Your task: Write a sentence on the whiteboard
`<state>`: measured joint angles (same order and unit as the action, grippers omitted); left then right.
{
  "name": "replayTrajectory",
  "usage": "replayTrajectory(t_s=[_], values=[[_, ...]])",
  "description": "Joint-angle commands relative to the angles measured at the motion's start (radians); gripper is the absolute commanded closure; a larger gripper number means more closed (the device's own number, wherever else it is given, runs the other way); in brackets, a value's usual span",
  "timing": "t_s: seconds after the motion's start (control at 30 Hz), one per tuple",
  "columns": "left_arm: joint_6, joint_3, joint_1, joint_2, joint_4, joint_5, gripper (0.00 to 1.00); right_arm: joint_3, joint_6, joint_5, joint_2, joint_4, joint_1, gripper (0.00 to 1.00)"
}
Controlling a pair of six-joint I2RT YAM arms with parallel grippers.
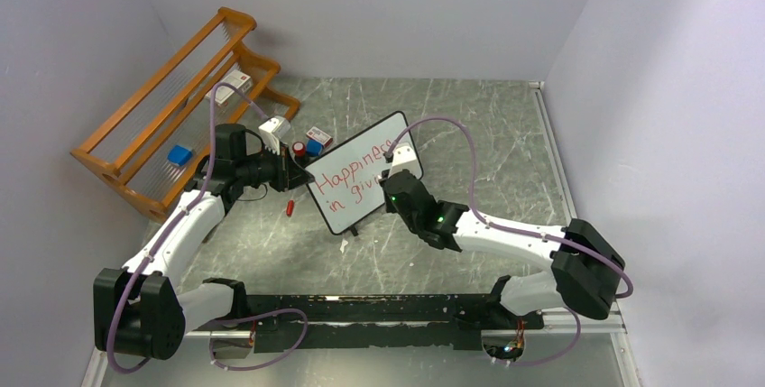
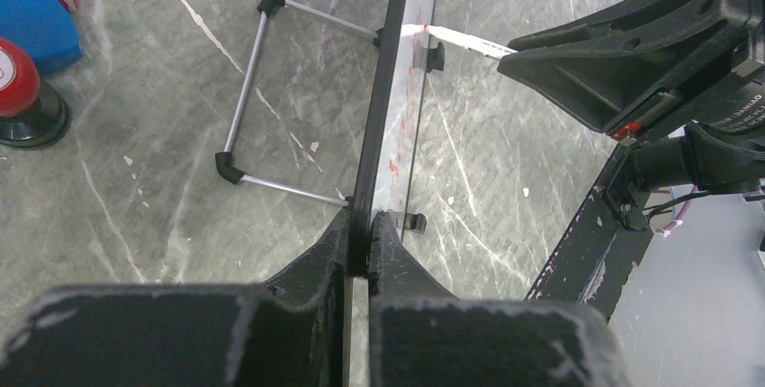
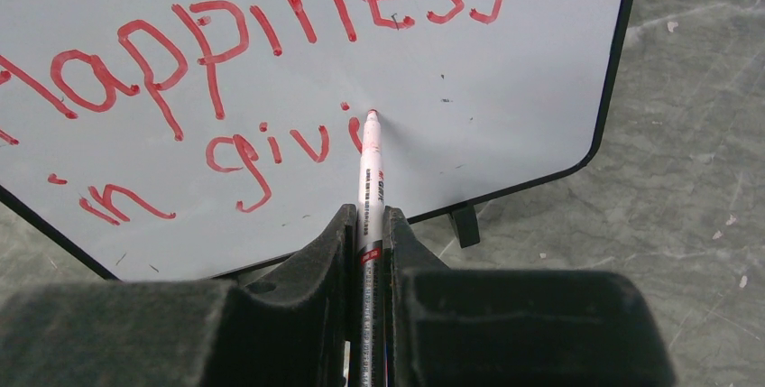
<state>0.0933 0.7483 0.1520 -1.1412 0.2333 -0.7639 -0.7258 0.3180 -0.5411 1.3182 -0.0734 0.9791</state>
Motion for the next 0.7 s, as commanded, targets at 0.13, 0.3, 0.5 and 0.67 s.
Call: replayTrajectory(t_s=[0.13,0.3,0.5,0.67], values=[[-0.069,-0.019,-0.002,-0.035,0.100,0.110,0.95,-0.024,-0.004,0.012,0.035,-0.032,-0.013,1.00],[-0.069,-0.018,-0.002,-0.037,0.100,0.111,0.95,-0.005,0.014,0.022,0.019,-0.014,-0.014,1.00],[-0.069,-0.018,-0.002,-0.036,0.100,0.111,0.95,0.019,0.028,0.026,0.012,0.003,-0.013,1.00],[-0.068,-0.018,-0.003,-0.037,0.100,0.111,0.95,0.030,0.035,0.028,0.007,0.006,-0.012,1.00]])
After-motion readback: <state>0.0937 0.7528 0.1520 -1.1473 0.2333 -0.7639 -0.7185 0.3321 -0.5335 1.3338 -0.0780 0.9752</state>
